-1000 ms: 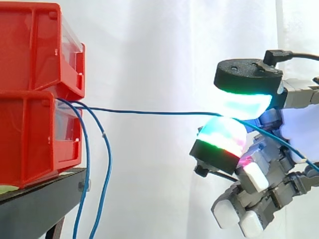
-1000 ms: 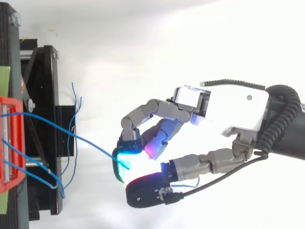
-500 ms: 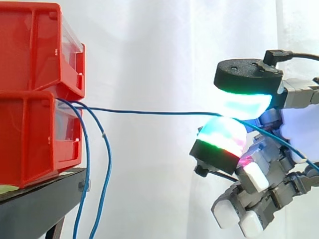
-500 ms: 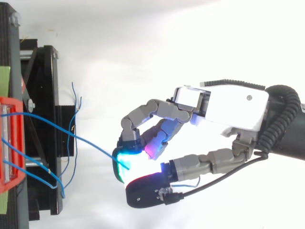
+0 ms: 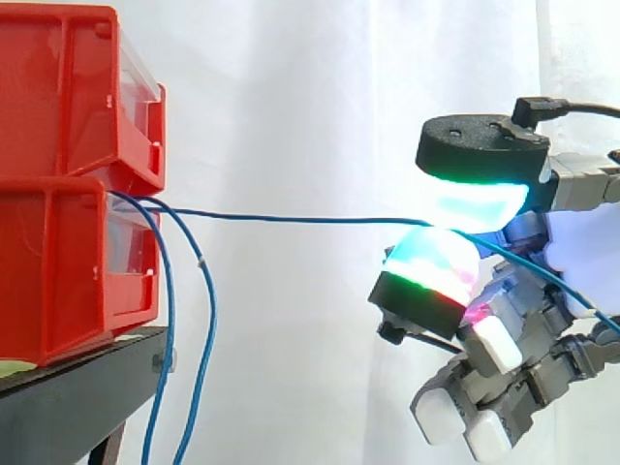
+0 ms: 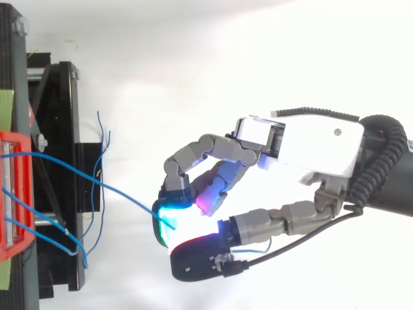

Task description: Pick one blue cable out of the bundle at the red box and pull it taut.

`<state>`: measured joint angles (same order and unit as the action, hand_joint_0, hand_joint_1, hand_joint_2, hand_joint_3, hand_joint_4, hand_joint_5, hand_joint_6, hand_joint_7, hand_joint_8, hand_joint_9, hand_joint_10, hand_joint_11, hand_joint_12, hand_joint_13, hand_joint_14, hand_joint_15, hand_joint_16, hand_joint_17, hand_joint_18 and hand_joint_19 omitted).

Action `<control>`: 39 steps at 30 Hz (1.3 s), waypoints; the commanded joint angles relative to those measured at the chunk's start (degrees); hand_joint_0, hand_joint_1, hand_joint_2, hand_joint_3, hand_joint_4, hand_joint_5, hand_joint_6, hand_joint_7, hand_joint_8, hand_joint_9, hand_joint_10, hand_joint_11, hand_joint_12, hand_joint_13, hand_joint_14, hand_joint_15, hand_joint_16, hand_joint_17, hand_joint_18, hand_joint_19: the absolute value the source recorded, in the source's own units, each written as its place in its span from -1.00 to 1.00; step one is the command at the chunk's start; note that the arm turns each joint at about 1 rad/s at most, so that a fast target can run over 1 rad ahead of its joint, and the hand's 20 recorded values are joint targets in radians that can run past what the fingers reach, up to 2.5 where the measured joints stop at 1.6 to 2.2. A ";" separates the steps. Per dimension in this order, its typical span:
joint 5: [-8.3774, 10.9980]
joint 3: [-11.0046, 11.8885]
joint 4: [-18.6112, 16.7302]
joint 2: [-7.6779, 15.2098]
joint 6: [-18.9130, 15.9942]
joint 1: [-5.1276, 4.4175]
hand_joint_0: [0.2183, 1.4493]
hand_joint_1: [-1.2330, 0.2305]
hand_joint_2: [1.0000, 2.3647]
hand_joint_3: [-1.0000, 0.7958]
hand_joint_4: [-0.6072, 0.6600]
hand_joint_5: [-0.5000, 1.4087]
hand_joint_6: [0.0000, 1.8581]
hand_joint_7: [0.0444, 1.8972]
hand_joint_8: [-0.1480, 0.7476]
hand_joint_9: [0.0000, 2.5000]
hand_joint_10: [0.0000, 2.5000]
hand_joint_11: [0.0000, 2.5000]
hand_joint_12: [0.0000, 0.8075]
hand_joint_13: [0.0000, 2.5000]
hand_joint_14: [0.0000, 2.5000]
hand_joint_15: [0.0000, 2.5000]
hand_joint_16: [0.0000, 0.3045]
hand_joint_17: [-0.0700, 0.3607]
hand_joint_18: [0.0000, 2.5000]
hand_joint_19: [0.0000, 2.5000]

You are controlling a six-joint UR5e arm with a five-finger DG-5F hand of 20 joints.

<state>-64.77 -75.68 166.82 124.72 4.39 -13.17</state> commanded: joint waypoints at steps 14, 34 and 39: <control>0.00 0.00 0.00 0.00 0.00 -0.01 -0.32 -0.56 -0.67 0.16 -0.28 -0.55 0.01 0.28 0.27 -0.21 -0.99 -0.56 0.07 -0.39 -0.99 -0.72 -0.63 -0.09 -0.41 -0.71; 0.00 0.00 0.00 0.00 0.00 -0.01 -0.32 -0.56 -0.67 0.16 -0.28 -0.55 0.01 0.27 0.27 -0.21 -0.99 -0.56 0.07 -0.39 -0.99 -0.72 -0.63 -0.09 -0.41 -0.71; 0.00 0.00 0.00 0.00 0.00 -0.01 -0.32 -0.56 -0.67 0.16 -0.28 -0.55 0.01 0.27 0.28 -0.21 -0.99 -0.57 0.06 -0.39 -0.99 -0.73 -0.63 -0.09 -0.41 -0.72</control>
<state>-64.78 -75.68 166.82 124.72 4.39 -13.18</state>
